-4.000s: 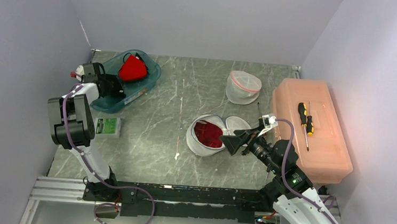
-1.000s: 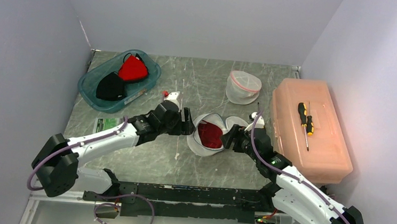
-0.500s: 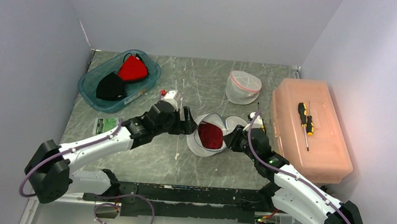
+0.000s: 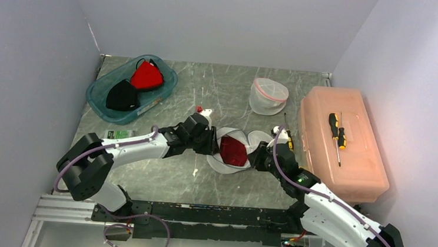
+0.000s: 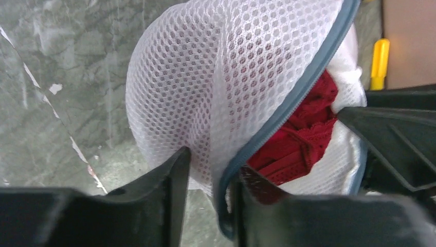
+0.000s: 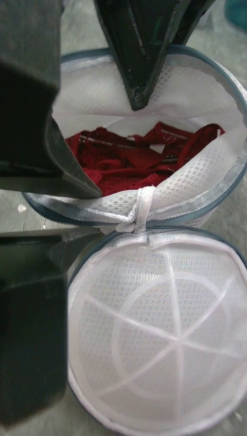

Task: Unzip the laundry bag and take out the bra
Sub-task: Pick up the bra from the laundry bag.

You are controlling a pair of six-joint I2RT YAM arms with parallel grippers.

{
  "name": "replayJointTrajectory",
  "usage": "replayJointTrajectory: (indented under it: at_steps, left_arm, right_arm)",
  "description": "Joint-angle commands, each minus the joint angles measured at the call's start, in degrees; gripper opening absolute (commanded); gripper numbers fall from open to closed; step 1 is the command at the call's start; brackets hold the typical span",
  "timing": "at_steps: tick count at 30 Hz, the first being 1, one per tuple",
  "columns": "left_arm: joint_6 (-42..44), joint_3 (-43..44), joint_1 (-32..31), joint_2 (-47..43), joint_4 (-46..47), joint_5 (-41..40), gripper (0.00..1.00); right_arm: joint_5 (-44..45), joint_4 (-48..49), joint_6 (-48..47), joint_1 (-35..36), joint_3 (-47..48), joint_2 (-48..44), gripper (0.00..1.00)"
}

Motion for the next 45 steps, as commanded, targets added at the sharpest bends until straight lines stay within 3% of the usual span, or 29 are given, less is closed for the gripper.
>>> replayJointTrajectory:
  at_steps: [1,3,5,12,20,31,38,45]
  left_arm:
    - [3.1,0.9,-1.4,-1.5,1.4,-1.3,0.30]
    - [4.2,0.9,-3.0,-2.2,-0.1,-3.9,0.23]
    - [5.5,1.0,-4.5,-2.6,-1.1,-6.6,0.18]
    - [5.4,-1.0,-6.4,-3.0,0.0,-8.9,0.10]
    - [5.7,-3.8,-7.8,-3.7,2.1,-11.9,0.06]
    - [6.9,-5.4,-10.5,-2.1,4.6,-14.8,0.03]
    - [7.6,-4.7,-11.3,-0.2,4.6,-14.7,0.03]
    - [6.6,-4.8,-11.9,0.7,6.1,-14.7,0.03]
  right_arm:
    - [7.6,-7.6,-0.3,2.8,6.2,-2.5,0.48]
    - [9.9,-9.4,-0.2,4.3,8.3,-3.7,0.61]
    - [10.8,-10.2,-1.2,6.1,10.8,-4.3,0.65]
    - [1.4,-5.7,-1.7,9.3,17.1,3.9,0.66]
    - [5.7,-1.7,5.8,9.2,10.8,6.6,0.72]
    - [7.2,0.4,8.9,9.2,3.0,7.8,0.78]
    - [9.2,5.4,7.6,9.2,1.2,8.5,0.79]
    - [9.6,7.4,9.2,9.0,3.6,16.5,0.80]
